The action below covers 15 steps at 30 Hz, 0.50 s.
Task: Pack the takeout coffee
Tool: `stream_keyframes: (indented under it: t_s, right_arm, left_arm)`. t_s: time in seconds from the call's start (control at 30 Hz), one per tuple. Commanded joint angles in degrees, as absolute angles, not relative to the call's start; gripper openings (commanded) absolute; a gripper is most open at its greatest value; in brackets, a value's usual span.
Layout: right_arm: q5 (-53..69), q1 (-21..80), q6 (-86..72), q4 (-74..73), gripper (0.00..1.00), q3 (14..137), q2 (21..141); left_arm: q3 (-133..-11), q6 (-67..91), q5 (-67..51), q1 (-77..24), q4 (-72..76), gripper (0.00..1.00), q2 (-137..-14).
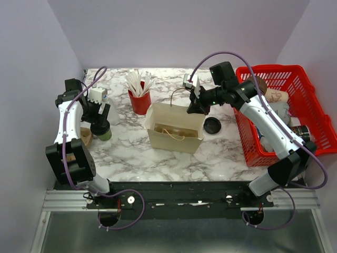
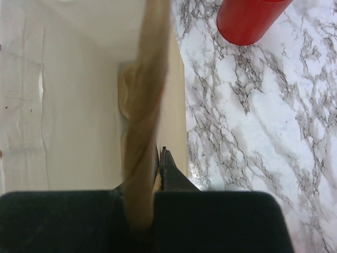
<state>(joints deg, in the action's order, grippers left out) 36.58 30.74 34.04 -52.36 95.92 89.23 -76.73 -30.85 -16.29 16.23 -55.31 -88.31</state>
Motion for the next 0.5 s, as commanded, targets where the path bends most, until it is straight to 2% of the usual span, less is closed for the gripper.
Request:
stream_keyframes:
  t_s: [0.0,0.47]
  right_arm:
    - [37.8,30.5,33.0,-51.2,0.01,96.8,89.6]
    - [37.9,30.5,32.8,-51.0,0.01,96.8,90.1]
  left_arm:
    - [-76.2,-31.6,-17.1,15.8,-54.5,0.98,-88.9]
    - [-76.1,-32.1,-19.7,15.6,-56.1,0.97,-88.9]
